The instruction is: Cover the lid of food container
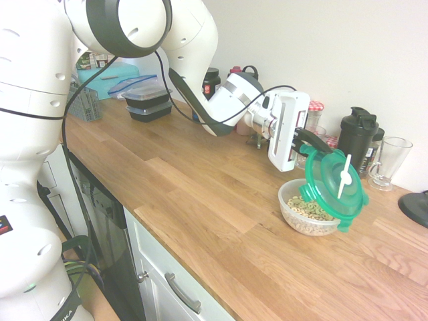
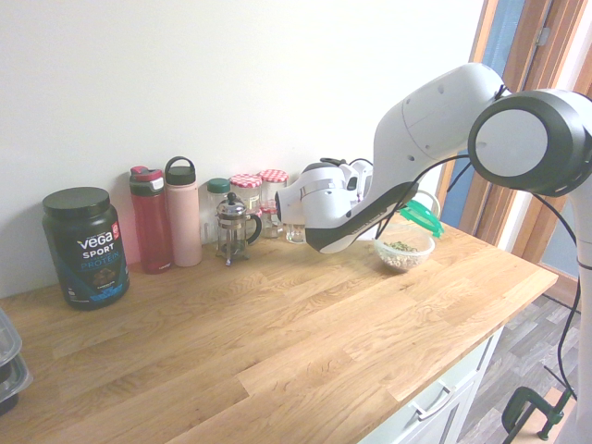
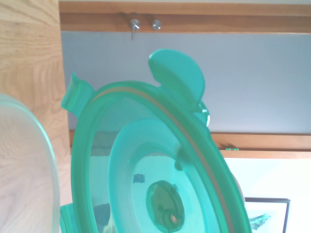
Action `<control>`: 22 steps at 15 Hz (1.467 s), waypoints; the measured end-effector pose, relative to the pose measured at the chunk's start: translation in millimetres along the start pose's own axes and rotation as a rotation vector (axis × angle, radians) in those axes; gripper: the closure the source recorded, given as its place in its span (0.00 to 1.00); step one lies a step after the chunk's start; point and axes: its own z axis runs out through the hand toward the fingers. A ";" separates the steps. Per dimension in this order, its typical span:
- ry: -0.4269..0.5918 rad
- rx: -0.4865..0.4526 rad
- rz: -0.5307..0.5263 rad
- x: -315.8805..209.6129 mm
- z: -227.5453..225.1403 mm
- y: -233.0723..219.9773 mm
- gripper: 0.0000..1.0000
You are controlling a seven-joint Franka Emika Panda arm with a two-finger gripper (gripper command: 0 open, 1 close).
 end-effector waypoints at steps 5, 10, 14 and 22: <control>0.008 0.013 0.001 -0.9 -7.4 0.5 1.00; -0.004 0.041 -0.009 -7.5 -24.9 2.6 0.00; -0.012 0.052 -0.005 -16.1 -33.6 3.6 0.00; -0.123 0.303 -0.018 -47.0 -80.7 58.1 0.00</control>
